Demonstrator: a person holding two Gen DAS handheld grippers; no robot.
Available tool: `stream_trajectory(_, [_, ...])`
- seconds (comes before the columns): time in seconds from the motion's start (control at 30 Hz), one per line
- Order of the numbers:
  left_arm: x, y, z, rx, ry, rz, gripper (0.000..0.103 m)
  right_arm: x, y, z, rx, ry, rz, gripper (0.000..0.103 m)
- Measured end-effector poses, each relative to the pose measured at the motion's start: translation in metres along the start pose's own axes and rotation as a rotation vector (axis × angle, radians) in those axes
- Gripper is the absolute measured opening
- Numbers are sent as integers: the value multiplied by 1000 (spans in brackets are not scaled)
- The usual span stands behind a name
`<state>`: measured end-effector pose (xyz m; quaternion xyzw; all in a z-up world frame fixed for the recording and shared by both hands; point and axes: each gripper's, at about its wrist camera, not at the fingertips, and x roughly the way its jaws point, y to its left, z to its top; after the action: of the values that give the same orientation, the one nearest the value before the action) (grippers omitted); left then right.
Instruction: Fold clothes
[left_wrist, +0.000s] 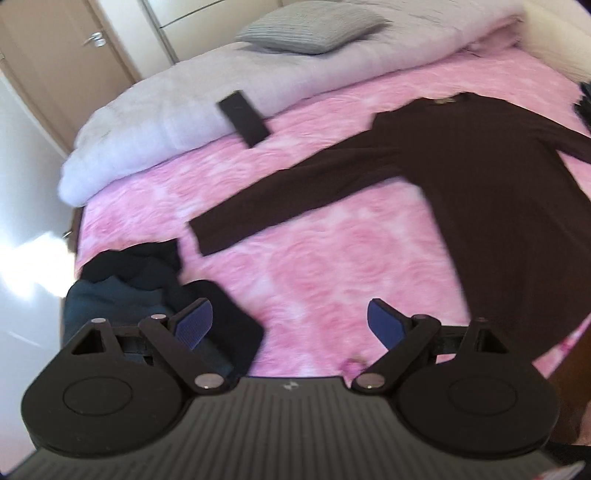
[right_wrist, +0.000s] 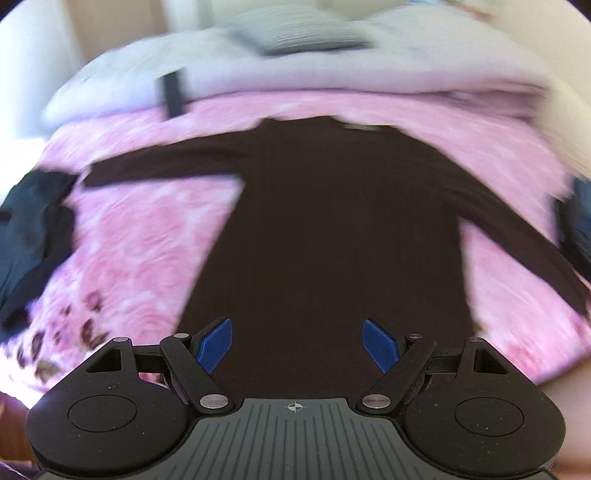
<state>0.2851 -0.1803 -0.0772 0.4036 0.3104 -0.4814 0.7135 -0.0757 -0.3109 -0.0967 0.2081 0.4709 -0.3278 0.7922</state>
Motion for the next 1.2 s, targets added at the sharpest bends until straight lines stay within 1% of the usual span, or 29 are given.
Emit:
stream_trajectory(0.07, [6,16,-3,42,8,38,89,17,25,16,-77,6,45,81])
stream_trajectory(0.13, [12,32,-3,95,4,67,89,23,53,33,-138,-18,104,81])
stream_trajectory(0.17, [17,41,-3,131,-6,84,89,25,69,42,-165,-31,137,81])
stream_trajectory(0.23, [28,58,0,214,-47,115,89,34,96,58,-208,-43,172,81])
stream_trajectory(0.3, [48,74,4,302,-88,118,89,43,123,73,-250,-55,208,81])
stream_trajectory(0.37, [71,88,9,388,-121,109,89,53,153,89,-303,-74,214,81])
stream_trajectory(0.47, [116,107,16,505,-167,65,89,72,200,107,-409,-101,174,81])
stream_trajectory(0.53, [148,120,20,567,-183,40,89,92,232,116,-482,-123,129,81])
stream_trajectory(0.6, [179,136,21,625,-195,23,89,120,266,128,-520,-146,107,81])
stream_trajectory(0.67, [207,153,16,670,-215,28,89,155,300,137,-573,-182,101,81])
stream_trajectory(0.73, [231,169,8,677,-230,32,89,194,336,147,-635,-222,95,81])
stream_trajectory(0.87, [265,199,-12,637,-250,26,89,275,404,162,-771,-281,104,81])
stream_trajectory(0.93, [276,211,-22,609,-260,29,89,311,430,168,-826,-284,116,67])
stream_trajectory(0.97, [280,216,-25,583,-262,27,89,328,441,172,-849,-280,108,60])
stream_trajectory(1.03, [286,224,-30,525,-260,21,89,356,459,177,-893,-265,83,60])
stream_trajectory(1.17, [291,235,-36,433,-262,18,89,389,480,177,-1027,-266,49,60])
stream_trajectory(1.2, [292,236,-36,416,-261,16,89,390,481,178,-1034,-270,46,59])
